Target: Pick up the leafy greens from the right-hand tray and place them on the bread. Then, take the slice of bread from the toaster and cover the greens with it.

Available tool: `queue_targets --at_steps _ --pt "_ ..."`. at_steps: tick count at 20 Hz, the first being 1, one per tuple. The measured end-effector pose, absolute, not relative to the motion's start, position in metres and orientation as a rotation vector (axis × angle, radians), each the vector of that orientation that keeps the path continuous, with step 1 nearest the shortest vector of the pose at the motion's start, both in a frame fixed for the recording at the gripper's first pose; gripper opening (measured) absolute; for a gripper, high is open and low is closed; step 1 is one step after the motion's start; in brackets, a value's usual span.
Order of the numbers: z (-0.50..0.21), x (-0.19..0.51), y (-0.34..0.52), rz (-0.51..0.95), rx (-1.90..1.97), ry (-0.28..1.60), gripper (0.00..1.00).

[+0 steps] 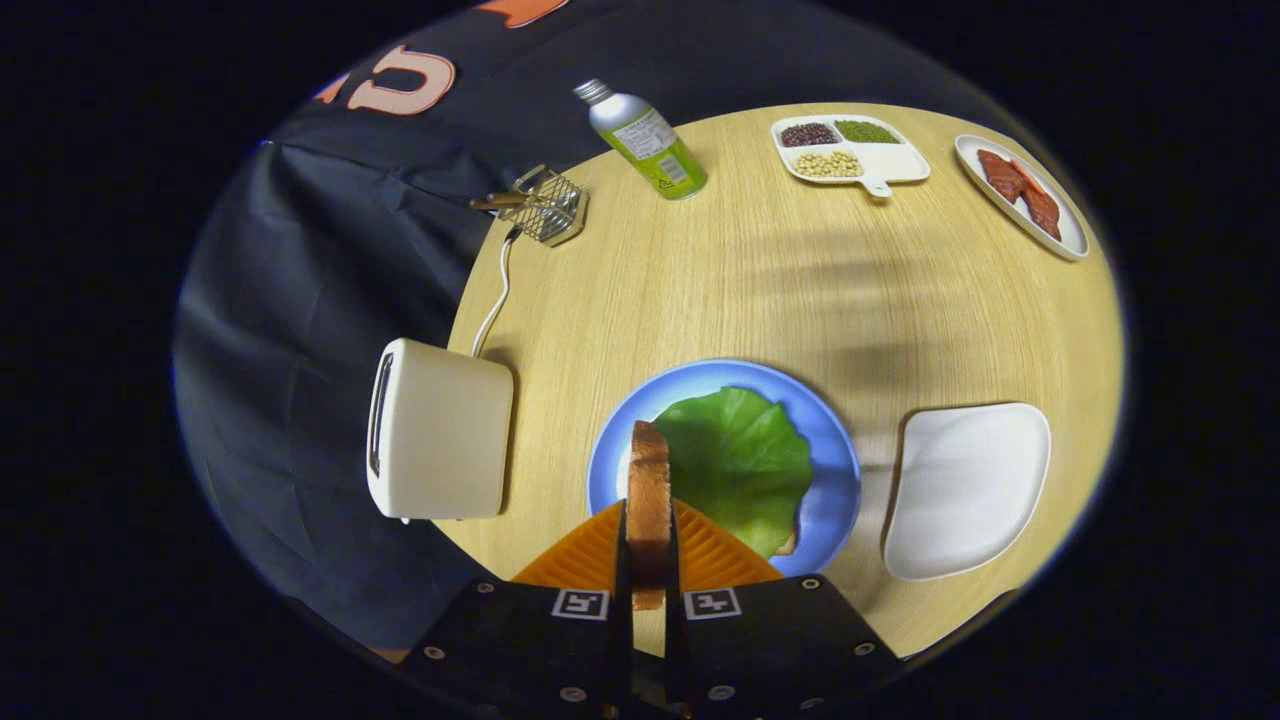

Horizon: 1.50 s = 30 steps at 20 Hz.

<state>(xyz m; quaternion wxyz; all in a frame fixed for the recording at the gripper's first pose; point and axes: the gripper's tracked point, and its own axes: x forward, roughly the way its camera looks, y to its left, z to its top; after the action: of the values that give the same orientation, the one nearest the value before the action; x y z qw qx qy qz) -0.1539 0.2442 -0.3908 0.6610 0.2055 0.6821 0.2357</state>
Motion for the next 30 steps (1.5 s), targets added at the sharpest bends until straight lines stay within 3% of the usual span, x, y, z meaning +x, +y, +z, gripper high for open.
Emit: queue_targets --at_steps 4,7,10,16,20,30 --pt "-0.405 -0.147 0.227 0.474 0.438 1.512 0.23" --pt "-0.415 -0.144 0.216 0.460 0.354 1.478 0.40" --pt "-0.402 -0.137 0.219 0.471 0.379 1.423 0.67" --pt "-0.363 -0.096 0.192 0.443 0.339 1.245 0.88" --pt "-0.313 -0.065 0.165 0.414 0.322 1.080 0.95" --pt "-0.138 0.026 0.081 0.285 0.212 0.512 0.98"
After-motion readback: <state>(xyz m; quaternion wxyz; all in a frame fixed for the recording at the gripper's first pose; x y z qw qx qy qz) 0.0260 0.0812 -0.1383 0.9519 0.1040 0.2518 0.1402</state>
